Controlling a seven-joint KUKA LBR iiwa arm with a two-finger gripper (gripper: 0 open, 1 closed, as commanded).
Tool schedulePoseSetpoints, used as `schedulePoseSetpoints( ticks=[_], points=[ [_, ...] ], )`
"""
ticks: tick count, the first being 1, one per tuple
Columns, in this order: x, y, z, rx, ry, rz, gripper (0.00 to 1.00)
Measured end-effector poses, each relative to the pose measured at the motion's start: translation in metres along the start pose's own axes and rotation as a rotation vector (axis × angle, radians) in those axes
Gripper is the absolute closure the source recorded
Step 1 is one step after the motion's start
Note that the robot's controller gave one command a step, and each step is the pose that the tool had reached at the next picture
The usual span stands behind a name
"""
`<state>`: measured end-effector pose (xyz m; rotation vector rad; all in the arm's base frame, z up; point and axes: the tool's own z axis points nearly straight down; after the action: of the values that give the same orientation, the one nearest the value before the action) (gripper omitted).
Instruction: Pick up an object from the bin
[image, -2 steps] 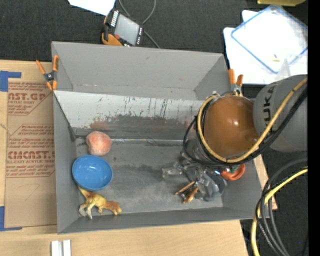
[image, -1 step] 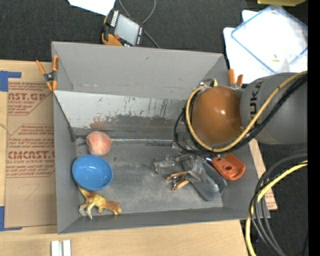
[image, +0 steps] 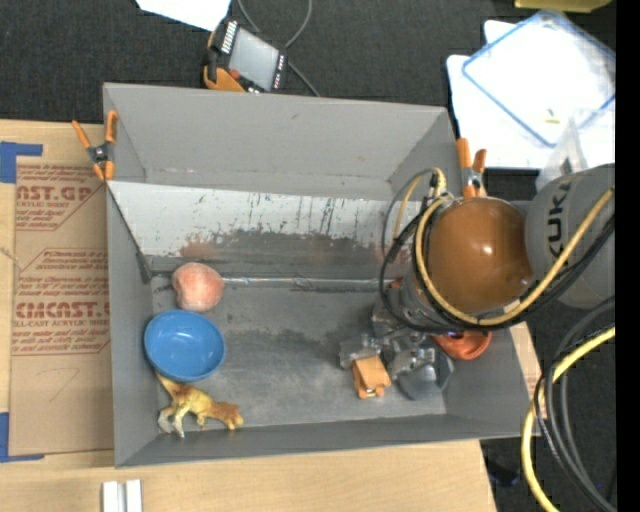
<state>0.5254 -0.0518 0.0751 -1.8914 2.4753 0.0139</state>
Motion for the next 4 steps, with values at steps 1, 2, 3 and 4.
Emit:
schedulePoseSetpoints(
  ticks=[1, 2, 3, 4],
  points=[
    [-0.003, -0.002, -0.001, -0.006, 0.003, 0.016, 0.0],
    [-0.025, 0.03, 0.006, -0.005, -0.002, -0.262, 1.0],
    [-0.025, 0.03, 0.006, -0.006, -0.002, -0.261, 1.0],
    [-0.032, 0.03, -0.108, -0.007, -0.005, -0.274, 1.0]
  ],
)
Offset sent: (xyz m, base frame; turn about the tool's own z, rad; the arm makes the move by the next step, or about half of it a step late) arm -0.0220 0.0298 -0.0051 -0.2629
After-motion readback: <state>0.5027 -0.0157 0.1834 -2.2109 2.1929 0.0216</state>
